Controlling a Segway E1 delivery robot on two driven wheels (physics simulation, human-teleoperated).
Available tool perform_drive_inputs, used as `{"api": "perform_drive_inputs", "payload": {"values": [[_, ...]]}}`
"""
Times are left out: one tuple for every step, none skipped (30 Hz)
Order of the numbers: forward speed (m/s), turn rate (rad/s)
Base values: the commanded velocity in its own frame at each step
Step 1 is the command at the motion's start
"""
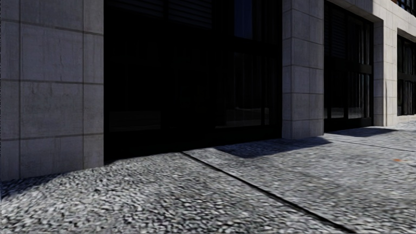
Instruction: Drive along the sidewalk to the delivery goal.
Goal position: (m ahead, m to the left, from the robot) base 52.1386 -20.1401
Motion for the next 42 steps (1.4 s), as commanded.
{"api": "perform_drive_inputs", "payload": {"values": [[1.42, -0.57], [1.42, -0.58], [1.43, -0.58], [1.43, -0.58], [1.44, -0.6], [1.44, -0.63], [1.44, -0.64], [1.44, -0.65], [1.44, -0.65], [1.44, -0.65], [1.44, -0.65], [1.44, -0.66], [1.44, -0.66], [1.45, -0.66], [1.45, -0.66], [1.46, -0.66], [1.48, -0.66], [1.49, -0.66], [1.5, -0.66], [1.5, -0.66], [1.5, -0.66], [1.51, -0.67], [1.51, -0.68], [1.51, -0.68], [1.51, -0.68], [1.51, -0.68], [1.51, -0.68], [1.51, -0.73], [1.51, -0.77], [1.51, -0.77], [1.51, -0.78], [1.51, -0.78], [1.51, -0.78], [1.51, -0.78], [1.51, -0.78], [1.51, -0.78], [1.51, -0.78], [1.51, -0.74], [1.51, -0.67], [1.51, -0.67], [1.51, -0.66], [1.51, -0.63]]}}
